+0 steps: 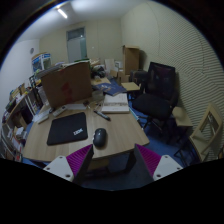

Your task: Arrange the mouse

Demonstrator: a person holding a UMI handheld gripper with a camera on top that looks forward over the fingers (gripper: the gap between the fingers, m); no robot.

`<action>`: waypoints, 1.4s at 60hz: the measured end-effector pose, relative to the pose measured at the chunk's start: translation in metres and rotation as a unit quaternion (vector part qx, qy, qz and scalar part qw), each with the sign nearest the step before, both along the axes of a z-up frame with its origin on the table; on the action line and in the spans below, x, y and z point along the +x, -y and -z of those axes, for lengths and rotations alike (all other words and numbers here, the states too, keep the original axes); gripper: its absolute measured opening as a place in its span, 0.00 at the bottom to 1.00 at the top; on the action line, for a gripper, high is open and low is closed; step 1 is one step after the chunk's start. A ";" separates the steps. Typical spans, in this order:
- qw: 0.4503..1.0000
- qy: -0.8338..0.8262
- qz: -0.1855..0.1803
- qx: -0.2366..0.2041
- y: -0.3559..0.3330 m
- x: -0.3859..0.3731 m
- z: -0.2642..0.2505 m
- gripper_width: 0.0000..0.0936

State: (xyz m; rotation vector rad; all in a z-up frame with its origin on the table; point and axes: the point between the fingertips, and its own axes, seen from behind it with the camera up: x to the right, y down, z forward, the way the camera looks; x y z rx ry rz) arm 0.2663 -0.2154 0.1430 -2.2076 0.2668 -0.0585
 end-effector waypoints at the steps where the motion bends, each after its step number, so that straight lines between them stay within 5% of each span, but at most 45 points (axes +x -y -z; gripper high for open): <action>1: 1.000 0.000 0.001 0.001 0.000 0.001 0.000 0.90; 15: 0.999 -0.009 -0.041 -0.007 -0.013 0.019 0.017 0.90; 37: 0.988 -0.040 -0.145 -0.028 -0.066 -0.036 0.119 0.90; 46: 0.988 -0.028 -0.150 -0.022 -0.099 -0.050 0.147 0.95; 47: 0.988 -0.024 -0.151 -0.015 -0.104 -0.050 0.147 0.89; 63: 0.991 0.008 -0.131 0.027 -0.165 -0.047 0.150 0.87; 73: 0.991 0.028 -0.110 0.074 -0.171 -0.038 0.148 0.56; 84: 0.992 0.014 -0.122 0.040 -0.170 -0.039 0.151 0.46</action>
